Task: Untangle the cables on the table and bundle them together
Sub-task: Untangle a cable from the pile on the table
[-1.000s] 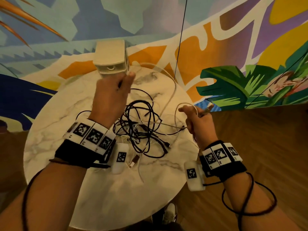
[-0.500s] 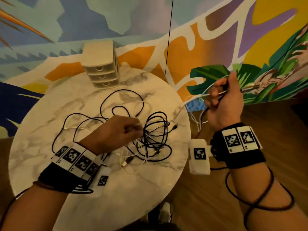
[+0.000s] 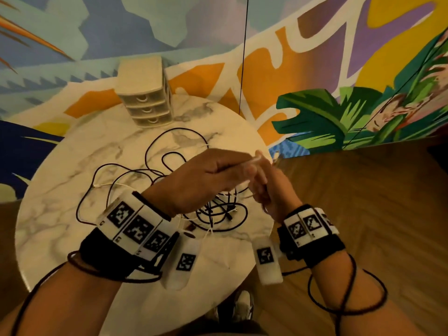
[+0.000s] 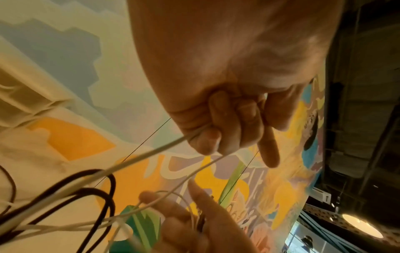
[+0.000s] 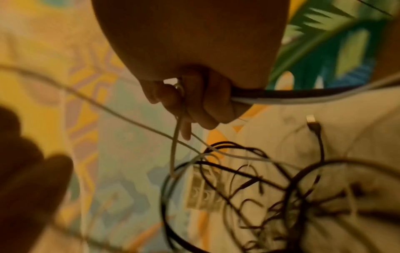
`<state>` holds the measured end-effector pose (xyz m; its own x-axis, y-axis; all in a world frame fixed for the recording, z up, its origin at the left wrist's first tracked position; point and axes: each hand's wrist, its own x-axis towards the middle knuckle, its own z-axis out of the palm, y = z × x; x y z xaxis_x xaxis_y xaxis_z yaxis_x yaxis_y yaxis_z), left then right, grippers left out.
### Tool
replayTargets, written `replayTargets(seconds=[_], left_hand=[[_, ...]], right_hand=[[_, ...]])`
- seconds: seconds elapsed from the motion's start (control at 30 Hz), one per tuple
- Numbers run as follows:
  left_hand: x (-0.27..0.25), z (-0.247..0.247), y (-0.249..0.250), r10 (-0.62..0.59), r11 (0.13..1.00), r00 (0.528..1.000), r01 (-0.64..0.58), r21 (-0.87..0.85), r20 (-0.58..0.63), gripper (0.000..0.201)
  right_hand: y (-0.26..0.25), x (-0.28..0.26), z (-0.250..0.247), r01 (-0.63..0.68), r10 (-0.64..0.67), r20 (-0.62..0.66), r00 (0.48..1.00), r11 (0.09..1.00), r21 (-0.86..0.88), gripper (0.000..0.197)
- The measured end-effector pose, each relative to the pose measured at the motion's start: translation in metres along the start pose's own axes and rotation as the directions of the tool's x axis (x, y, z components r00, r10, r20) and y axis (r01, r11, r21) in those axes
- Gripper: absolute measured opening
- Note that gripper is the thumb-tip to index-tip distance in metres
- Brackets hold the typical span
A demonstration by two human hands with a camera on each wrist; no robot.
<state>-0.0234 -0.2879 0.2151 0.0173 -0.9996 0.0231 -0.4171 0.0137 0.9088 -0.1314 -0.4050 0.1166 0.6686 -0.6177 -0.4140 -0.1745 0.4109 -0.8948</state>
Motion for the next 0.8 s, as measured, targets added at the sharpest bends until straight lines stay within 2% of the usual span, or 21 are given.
replayTargets(seconds=[0.07, 0.1, 0.17, 0.23, 0.27, 0.3, 0.37, 0.4, 0.43, 0.47, 0.5, 0.57, 0.6, 0.63, 0.67, 0.7, 0.73, 0.77, 0.8], left_hand=[[-0.005, 0.005, 0.003, 0.020, 0.998, 0.997, -0.025, 0.064, 0.071, 0.028], [-0.008, 0.006, 0.002, 0.021, 0.998, 0.999, -0.024, 0.053, 0.050, 0.027], [-0.010, -0.002, -0.005, 0.000, 0.998, 0.992, -0.009, -0.067, -0.129, 0.029], [-0.012, -0.019, -0.019, -0.047, 0.979, 0.940, -0.023, -0.203, -0.338, 0.032], [-0.012, -0.028, -0.028, -0.064, 0.978, 0.910, -0.025, -0.209, -0.410, 0.031], [-0.013, -0.035, -0.040, -0.076, 0.986, 0.878, -0.004, -0.165, -0.473, 0.030], [-0.013, -0.040, -0.058, -0.100, 0.989, 0.790, 0.144, 0.025, -0.605, 0.024], [-0.014, -0.037, -0.063, -0.089, 0.963, 0.721, 0.239, 0.126, -0.687, 0.023], [-0.017, -0.032, -0.065, -0.027, 0.927, 0.635, 0.305, 0.218, -0.772, 0.025], [-0.020, -0.023, -0.062, 0.090, 0.907, 0.557, 0.297, 0.300, -0.825, 0.025], [-0.022, -0.007, -0.054, 0.238, 0.891, 0.537, 0.211, 0.401, -0.810, 0.020], [-0.025, 0.035, -0.041, 0.504, 0.770, 0.620, -0.008, 0.637, -0.602, 0.013], [-0.024, 0.054, -0.039, 0.577, 0.697, 0.662, -0.093, 0.711, -0.479, 0.014], [-0.023, 0.066, -0.038, 0.601, 0.656, 0.687, -0.132, 0.743, -0.408, 0.015], [-0.021, 0.072, -0.037, 0.597, 0.656, 0.688, -0.123, 0.745, -0.412, 0.018], [-0.020, 0.073, -0.035, 0.591, 0.679, 0.662, -0.101, 0.727, -0.460, 0.021], [-0.020, 0.070, -0.031, 0.605, 0.698, 0.614, -0.102, 0.708, -0.508, 0.023], [-0.021, 0.069, -0.026, 0.640, 0.692, 0.571, -0.136, 0.709, -0.515, 0.023], [-0.021, 0.072, -0.021, 0.676, 0.668, 0.559, -0.192, 0.719, -0.479, 0.020]], right_hand=[[-0.008, 0.005, -0.004, 0.016, -0.023, 0.091, 0.996, 0.997, 0.076, 0.037], [-0.012, 0.006, -0.005, 0.029, -0.038, 0.156, 0.987, 0.998, 0.061, 0.032], [-0.013, 0.002, -0.007, 0.059, -0.048, 0.257, 0.965, 0.998, -0.037, 0.033], [-0.008, -0.003, -0.010, 0.100, -0.058, 0.315, 0.947, 0.988, -0.118, 0.030], [-0.008, -0.005, -0.013, 0.125, -0.077, 0.302, 0.950, 0.982, -0.143, 0.027], [-0.010, -0.006, -0.015, 0.151, -0.104, 0.272, 0.957, 0.976, -0.156, 0.026], [-0.019, -0.005, -0.018, 0.170, -0.151, 0.181, 0.972, 0.981, -0.097, 0.030], [-0.027, -0.006, -0.018, 0.172, -0.163, 0.149, 0.975, 0.984, -0.050, 0.030], [-0.035, -0.008, -0.016, 0.181, -0.177, 0.133, 0.975, 0.983, -0.021, 0.028], [-0.042, -0.009, -0.014, 0.191, -0.188, 0.123, 0.974, 0.981, -0.013, 0.025], [-0.046, -0.010, -0.013, 0.204, -0.201, 0.115, 0.973, 0.979, -0.017, 0.023], [-0.051, -0.012, -0.010, 0.230, -0.226, 0.097, 0.969, 0.973, -0.029, 0.021], [-0.052, -0.013, -0.009, 0.243, -0.238, 0.091, 0.967, 0.969, -0.040, 0.022], [-0.052, -0.013, -0.008, 0.256, -0.251, 0.083, 0.964, 0.965, -0.052, 0.022], [-0.053, -0.013, -0.009, 0.268, -0.264, 0.070, 0.962, 0.961, -0.062, 0.022], [-0.053, -0.014, -0.010, 0.272, -0.269, 0.052, 0.962, 0.960, -0.063, 0.022], [-0.054, -0.014, -0.011, 0.268, -0.267, 0.030, 0.963, 0.962, -0.059, 0.021], [-0.054, -0.013, -0.012, 0.261, -0.261, 0.004, 0.965, 0.964, -0.058, 0.021], [-0.053, -0.014, -0.014, 0.253, -0.255, -0.021, 0.967, 0.965, -0.065, 0.021]])
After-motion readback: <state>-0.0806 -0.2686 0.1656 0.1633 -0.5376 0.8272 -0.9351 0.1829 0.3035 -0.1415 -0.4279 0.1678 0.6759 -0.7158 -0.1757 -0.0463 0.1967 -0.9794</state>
